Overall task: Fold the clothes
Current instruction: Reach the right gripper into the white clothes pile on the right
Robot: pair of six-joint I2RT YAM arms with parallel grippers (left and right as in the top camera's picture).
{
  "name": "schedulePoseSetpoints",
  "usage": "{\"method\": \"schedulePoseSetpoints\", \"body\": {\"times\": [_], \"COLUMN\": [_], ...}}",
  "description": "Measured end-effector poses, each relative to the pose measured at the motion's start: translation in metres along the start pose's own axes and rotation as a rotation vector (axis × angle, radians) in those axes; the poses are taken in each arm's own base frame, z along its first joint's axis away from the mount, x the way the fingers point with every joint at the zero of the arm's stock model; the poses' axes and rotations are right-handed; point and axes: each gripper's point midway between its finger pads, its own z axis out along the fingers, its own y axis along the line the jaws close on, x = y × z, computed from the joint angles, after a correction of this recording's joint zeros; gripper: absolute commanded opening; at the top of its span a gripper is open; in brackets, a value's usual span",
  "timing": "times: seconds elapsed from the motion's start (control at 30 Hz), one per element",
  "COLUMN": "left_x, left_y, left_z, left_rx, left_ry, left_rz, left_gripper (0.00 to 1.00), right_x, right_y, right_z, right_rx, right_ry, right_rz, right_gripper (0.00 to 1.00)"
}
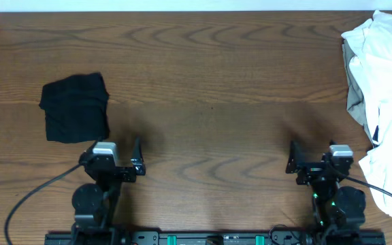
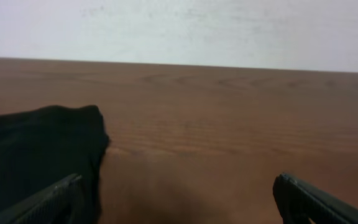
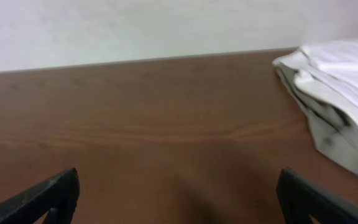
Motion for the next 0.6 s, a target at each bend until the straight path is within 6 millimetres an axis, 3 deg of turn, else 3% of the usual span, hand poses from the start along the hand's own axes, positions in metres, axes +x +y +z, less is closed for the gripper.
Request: {"method": "schedulePoseSetpoints", "body": {"times": [0.27, 0.6], "left_x": [-0.033, -0.04], "left_y": [-0.003, -0.012], "left_z": [-0.004, 0.001], "left_rx": [-0.018, -0.017], "left_ry": [0.156, 0.523], "left_rz": [-0.051, -0.101], "left_gripper": [0.98, 0.98], "right_x": [-0.034, -0.029], "right_y": [-0.009, -0.016], "right_z": [-0.022, -0.017], "right_rx": [0.101, 0.215], "right_ry": [0.119, 0.545], "right_rz": [0.032, 0.024], "right_gripper": [0.99, 0.99]}}
